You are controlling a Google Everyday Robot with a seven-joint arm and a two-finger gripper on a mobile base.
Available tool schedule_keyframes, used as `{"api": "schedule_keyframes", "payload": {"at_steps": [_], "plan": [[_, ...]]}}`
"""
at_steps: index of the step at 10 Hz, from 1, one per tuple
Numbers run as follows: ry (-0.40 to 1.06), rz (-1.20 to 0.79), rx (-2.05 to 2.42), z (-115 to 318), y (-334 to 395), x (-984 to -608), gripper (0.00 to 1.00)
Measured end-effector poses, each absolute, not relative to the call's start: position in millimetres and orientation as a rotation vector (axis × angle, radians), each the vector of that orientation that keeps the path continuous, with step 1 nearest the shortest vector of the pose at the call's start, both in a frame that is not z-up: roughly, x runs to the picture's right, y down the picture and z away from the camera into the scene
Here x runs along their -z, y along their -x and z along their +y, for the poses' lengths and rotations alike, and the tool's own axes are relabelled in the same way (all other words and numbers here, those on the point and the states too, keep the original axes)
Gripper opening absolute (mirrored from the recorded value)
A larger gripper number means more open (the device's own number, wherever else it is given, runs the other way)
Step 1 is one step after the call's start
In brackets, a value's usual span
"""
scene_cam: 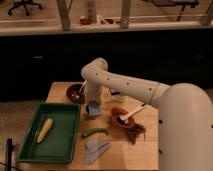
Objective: Place sponge in metal cup
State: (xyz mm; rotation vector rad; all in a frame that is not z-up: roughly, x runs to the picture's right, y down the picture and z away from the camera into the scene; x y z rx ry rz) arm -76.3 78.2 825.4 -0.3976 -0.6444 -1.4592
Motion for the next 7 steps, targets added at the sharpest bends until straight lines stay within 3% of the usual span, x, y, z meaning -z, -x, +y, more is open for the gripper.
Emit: {"api": "schedule_keyframes", "payload": {"at_steps": [1,7], "plan": [[0.401,-0.653,1.46,77.3,78.9,-826.9,0.06],[0.425,-0.669,1.456,77.3,84.1,-834.5,0.69]]}}
